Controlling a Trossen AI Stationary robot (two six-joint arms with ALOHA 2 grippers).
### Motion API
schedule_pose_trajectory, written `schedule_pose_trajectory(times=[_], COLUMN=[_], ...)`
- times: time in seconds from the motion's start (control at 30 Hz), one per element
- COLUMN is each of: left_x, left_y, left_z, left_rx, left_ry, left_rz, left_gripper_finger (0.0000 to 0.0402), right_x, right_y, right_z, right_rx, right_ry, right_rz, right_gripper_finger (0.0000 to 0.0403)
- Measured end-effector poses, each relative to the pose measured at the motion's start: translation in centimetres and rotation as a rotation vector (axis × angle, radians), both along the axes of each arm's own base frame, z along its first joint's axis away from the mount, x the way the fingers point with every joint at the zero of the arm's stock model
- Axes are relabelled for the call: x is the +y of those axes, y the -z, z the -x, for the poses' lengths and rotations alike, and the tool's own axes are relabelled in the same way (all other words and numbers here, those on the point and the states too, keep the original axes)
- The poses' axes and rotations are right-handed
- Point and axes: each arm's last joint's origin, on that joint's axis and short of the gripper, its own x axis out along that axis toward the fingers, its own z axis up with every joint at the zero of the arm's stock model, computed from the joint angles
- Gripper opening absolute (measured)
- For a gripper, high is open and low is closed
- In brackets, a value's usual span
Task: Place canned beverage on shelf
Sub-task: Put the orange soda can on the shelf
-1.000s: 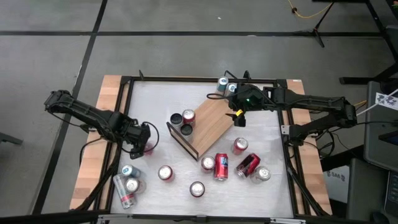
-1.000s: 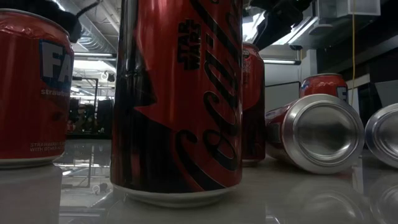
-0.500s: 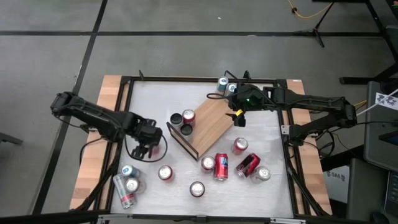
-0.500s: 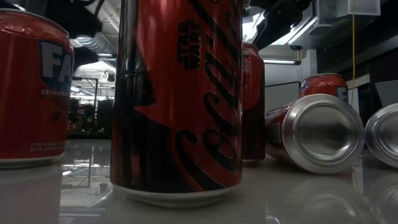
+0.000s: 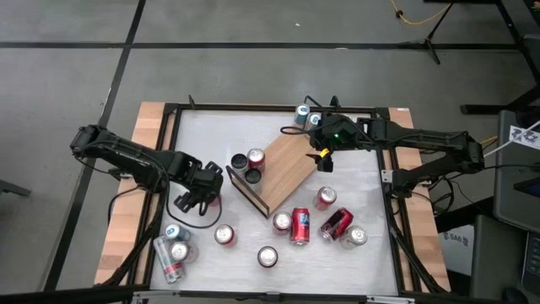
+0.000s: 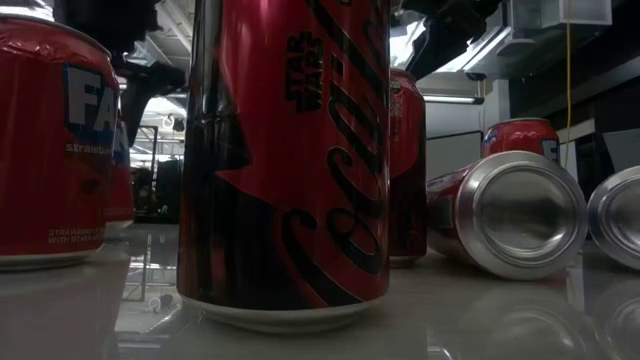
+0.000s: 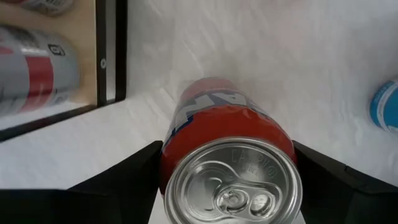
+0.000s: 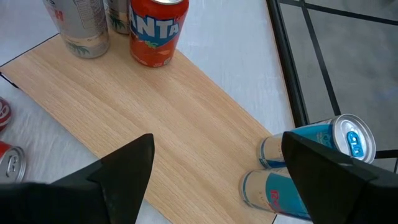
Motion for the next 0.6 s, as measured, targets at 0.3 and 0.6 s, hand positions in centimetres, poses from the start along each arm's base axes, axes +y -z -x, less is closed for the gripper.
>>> schedule_pose_trajectory(times=[0.3, 0.6], left_x=[-0.01, -0.01], left_y=[-0.02, -0.03], left_z=[-0.03, -0.04], left_rx=[-0.005, -0.005], left_ry=[0.02, 0.018], left_rz=[-0.001, -0.001], left_gripper_finger=[0.0297, 0.0321], right_x=[0.0, 0.0], right_y=[0.01, 0.01], right_z=[0.0, 0.0], right_rx=[0.0, 0.0], right_ry=[0.0, 0.0], right_rz=[0.0, 0.0], right_gripper_finger=[0.0342, 0.0342])
